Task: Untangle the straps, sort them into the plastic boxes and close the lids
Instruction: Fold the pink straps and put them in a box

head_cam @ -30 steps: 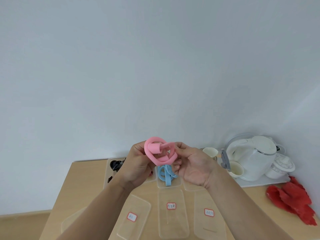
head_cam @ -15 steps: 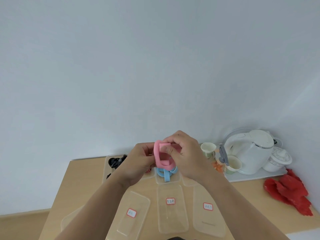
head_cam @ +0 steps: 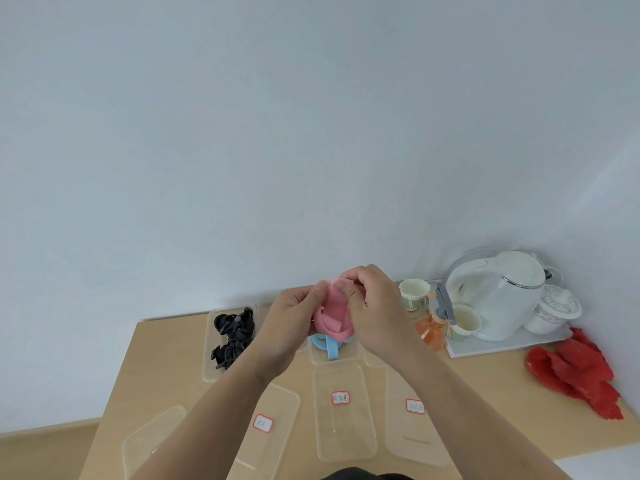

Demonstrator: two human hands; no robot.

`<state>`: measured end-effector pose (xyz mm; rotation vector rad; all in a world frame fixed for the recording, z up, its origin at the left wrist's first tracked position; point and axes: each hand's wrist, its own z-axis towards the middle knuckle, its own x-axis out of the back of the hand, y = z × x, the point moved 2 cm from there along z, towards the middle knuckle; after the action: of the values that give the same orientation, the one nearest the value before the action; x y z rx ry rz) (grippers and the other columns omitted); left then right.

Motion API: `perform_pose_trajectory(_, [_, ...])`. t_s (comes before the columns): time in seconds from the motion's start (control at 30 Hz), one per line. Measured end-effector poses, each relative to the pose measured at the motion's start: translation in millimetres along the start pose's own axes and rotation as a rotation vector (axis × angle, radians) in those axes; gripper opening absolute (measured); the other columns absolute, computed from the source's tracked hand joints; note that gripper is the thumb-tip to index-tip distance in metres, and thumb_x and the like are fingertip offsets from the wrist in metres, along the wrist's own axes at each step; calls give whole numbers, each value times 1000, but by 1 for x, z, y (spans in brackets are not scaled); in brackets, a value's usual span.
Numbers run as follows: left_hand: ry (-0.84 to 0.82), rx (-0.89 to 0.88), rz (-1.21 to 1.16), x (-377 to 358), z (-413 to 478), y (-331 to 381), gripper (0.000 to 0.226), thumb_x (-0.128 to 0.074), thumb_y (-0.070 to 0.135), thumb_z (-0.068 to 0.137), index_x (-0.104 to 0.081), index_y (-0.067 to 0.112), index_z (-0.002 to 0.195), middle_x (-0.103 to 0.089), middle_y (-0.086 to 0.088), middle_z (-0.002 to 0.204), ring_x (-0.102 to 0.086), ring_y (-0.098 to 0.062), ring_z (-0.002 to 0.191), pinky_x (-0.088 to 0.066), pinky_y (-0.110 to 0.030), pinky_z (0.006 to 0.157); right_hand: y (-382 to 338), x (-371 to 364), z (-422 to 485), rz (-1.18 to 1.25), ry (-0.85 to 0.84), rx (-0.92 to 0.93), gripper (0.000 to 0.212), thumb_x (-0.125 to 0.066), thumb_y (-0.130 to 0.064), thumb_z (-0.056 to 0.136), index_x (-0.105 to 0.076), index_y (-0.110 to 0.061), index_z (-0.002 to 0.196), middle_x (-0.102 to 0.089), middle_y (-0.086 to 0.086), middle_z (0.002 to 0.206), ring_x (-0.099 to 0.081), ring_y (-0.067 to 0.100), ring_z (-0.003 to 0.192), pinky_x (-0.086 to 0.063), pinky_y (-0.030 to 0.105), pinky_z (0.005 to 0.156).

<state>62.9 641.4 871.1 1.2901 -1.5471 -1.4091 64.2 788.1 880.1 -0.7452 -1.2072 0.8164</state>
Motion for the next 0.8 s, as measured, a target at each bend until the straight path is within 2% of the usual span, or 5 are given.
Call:
perform_pose_trajectory(0.13, [-7, 35, 4, 11, 7, 2, 36, -60, 25, 101, -74, -8, 100, -76, -23, 94, -73, -26, 81, -54, -24, 66, 15, 3, 2, 86, 65, -154, 24, -48, -61, 87, -62, -42, 85, -68, -17, 92, -65, 4, 89, -54, 37, 82])
perform_pose_trajectory(0.23, [-24, 73, 35, 13, 11, 6, 38, -72, 30, 90, -75, -6, 102, -74, -28, 103, -72, -31, 85, -55, -28, 66, 17, 2, 2, 185, 80, -194, 23, -54, -49, 97, -67, -32, 90, -70, -12, 86, -68, 9, 82, -57, 45, 80])
perform_pose_trajectory(0.5, [-90, 146, 299, 9, 15, 20, 38, -83, 38, 81, -78, 6, 102, -79, -15, 95, -77, -32, 88, -58, -55, 92, 20, -3, -1, 342, 185, -335, 29, -54, -33, 104, -70, -16, 86, -68, -6, 73, -63, 9, 69, -54, 34, 70])
perform_pose_trajectory(0.7, [-275, 172, 347, 14, 21, 25, 32, -80, 15, 85, -73, 8, 115, -78, -11, 106, -75, -28, 99, -60, -35, 83, 26, 5, -5, 438, 226, -403, 34, -53, -37, 104, -68, -14, 84, -64, -2, 69, -61, 14, 67, -52, 37, 65])
perform_pose_trajectory(0.8, [-207, 144, 247, 16, 28, 12, 35, -78, 11, 87, -69, 5, 121, -74, -13, 117, -72, -31, 109, -58, -48, 95, 29, 16, -3, 576, 232, -429, 24, -53, -31, 104, -67, -12, 97, -66, 3, 82, -63, 12, 71, -53, 31, 65])
